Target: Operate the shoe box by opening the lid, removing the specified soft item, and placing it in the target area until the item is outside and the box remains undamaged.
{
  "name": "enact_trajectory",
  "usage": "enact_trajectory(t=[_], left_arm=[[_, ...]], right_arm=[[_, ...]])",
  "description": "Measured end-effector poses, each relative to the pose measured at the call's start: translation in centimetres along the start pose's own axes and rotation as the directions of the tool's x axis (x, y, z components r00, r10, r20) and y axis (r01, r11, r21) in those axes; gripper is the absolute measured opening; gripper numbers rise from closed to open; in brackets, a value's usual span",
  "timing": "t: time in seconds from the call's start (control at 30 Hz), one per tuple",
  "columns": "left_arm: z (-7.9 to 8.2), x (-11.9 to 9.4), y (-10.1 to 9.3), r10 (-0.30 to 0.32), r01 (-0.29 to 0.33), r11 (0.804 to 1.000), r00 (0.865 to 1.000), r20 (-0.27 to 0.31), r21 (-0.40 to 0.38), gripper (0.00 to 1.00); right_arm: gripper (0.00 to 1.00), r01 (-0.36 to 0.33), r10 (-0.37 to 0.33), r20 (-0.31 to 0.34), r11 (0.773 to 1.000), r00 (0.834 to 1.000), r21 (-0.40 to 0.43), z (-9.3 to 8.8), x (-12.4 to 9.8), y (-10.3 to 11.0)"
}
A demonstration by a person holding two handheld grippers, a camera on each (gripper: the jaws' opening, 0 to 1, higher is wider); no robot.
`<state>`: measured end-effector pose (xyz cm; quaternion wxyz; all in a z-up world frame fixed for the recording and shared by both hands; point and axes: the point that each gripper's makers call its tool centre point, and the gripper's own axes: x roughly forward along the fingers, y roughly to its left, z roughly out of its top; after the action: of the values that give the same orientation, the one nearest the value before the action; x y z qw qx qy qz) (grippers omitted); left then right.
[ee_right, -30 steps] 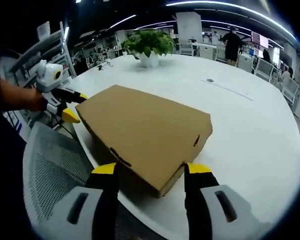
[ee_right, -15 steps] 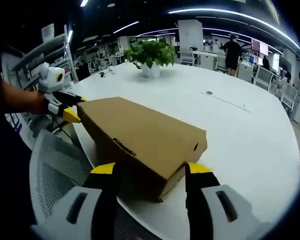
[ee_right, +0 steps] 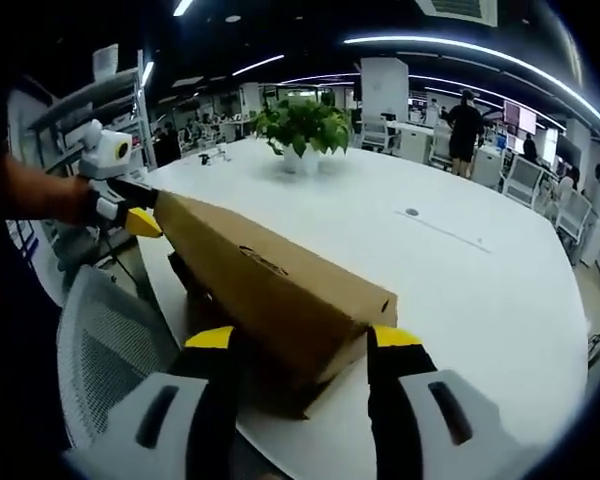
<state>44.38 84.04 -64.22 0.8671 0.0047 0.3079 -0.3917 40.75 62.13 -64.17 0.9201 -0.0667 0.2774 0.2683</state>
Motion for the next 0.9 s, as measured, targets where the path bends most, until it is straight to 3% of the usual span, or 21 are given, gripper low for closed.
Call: enact_trajectory(t=[0.17, 0.37, 0.53, 0.9], left_arm=[[1.1, -0.1, 0.2, 0.001, -0.002, 1.0, 1.0, 0.016, 0.02, 0.61], [2.5, 0.0, 0.3, 0.01, -0.012, 0.997, 0.999, 0.03, 0.071, 0.63], [3.3, 0.1, 0.7, 0.015, -0.018, 0.997, 0.999, 0.039, 0.077, 0.63], [5.0, 0.7, 1.1, 0.023, -0.03, 0.995, 0.997, 0.069, 0.093, 0.63]], right_arm=[[0.32, 0.052, -0.051, 0.017, 0.998, 0.999, -0.037, 1.0, 0.0, -1.4], [0.24, 0.101, -0.1, 0.065, 0.995, 0.993, -0.018, 2.6, 0.1, -3.0], [0.11, 0.149, -0.147, 0.068, 0.989, 0.987, -0.025, 3.1, 0.2, -4.4], [0.03, 0.208, -0.206, 0.052, 0.976, 0.977, -0.059, 5.1, 0.9, -6.5]])
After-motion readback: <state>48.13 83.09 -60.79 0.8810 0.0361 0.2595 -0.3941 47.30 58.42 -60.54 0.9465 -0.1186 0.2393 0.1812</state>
